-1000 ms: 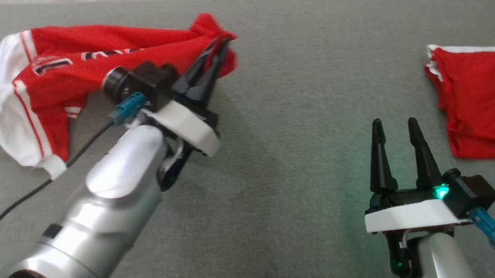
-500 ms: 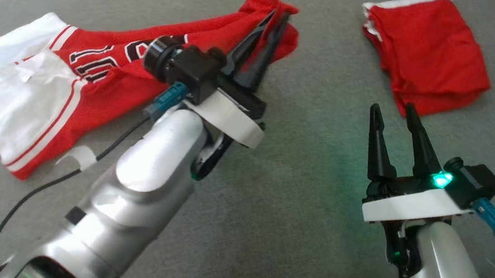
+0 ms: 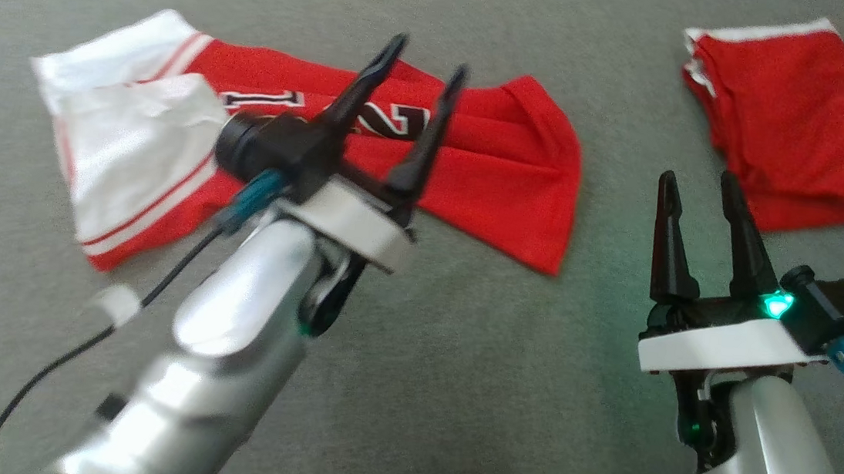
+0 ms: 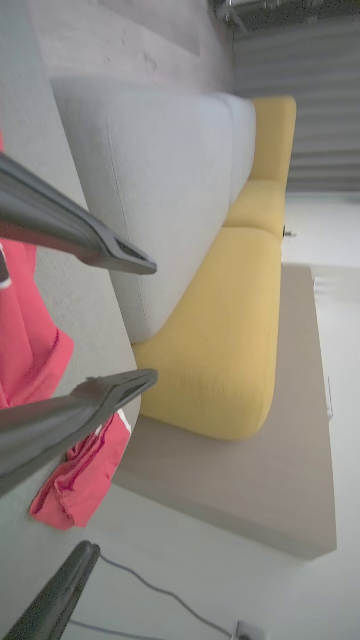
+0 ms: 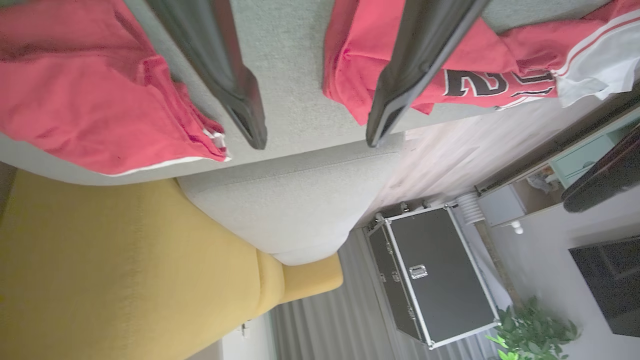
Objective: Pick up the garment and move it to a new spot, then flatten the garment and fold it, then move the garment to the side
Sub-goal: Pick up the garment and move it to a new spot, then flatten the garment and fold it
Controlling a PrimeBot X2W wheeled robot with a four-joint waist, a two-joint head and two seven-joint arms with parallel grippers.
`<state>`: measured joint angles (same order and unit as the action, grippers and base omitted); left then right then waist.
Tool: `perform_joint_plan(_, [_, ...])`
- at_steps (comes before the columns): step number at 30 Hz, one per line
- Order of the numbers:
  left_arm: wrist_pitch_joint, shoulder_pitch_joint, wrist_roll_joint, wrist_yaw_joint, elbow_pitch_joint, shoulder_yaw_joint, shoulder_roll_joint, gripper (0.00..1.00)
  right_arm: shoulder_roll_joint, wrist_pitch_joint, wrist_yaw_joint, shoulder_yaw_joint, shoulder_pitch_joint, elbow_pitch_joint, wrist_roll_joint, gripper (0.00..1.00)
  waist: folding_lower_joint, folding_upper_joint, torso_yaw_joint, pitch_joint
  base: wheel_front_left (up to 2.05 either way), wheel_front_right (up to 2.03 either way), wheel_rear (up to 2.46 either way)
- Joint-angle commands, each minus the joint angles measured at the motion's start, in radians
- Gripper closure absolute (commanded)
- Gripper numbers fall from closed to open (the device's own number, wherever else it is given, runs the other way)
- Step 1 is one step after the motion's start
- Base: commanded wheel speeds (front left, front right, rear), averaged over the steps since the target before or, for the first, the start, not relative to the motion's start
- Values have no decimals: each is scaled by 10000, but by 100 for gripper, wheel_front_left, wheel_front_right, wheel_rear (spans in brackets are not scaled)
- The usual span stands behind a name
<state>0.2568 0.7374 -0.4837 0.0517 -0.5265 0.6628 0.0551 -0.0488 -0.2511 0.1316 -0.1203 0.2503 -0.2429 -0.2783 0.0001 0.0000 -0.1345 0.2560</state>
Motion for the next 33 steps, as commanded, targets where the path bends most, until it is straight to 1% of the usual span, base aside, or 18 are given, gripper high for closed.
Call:
perform_joint_plan(1, [49,-46,62,-31,363,-494,250,0,-14,-107,-9,-170,49,254,113,0,-1,0,546,-490,0,0,0])
perform_joint_plan(6, [49,-1425,241,-33,666,-1627,715,0,-14,-107,-9,-135,-198,81,360,0,-1,0,1252,-1132,0,0,0])
perform_joint_plan(11, [49,-3043,350,-25,1148,-2789,977,0,-14,-107,-9,-275,-514,-117,350,0,-1,0,1657,-1610,0,0,0])
perform_joint_plan(15, [49,-4263,473,11,1657,-3705,914,0,-14,-107,-9,-398,-710,-231,327,0,-1,0,1828,-1781,0,0,0])
perform_joint_plan(19, [49,-5139,645,110,2110,-4483,606,0,-14,-107,-9,-467,-817,-268,311,0,-1,0,1903,-1843,0,0,0])
perform_joint_plan(27, [49,-5404,1190,403,2101,-5038,214,0,-14,-107,-9,-546,-832,-294,337,0,-1,0,1899,-1814,0,0,0])
perform_joint_plan(30, [49,-5213,1408,459,1845,-5111,193,0,-14,-107,-9,-575,-777,-263,348,0,-1,0,1826,-1674,0,0,0])
perform_joint_plan(33, [49,-4796,1670,471,1296,-5066,319,0,-14,-107,-9,-567,-722,-227,361,0,-1,0,1748,-1428,0,0,0])
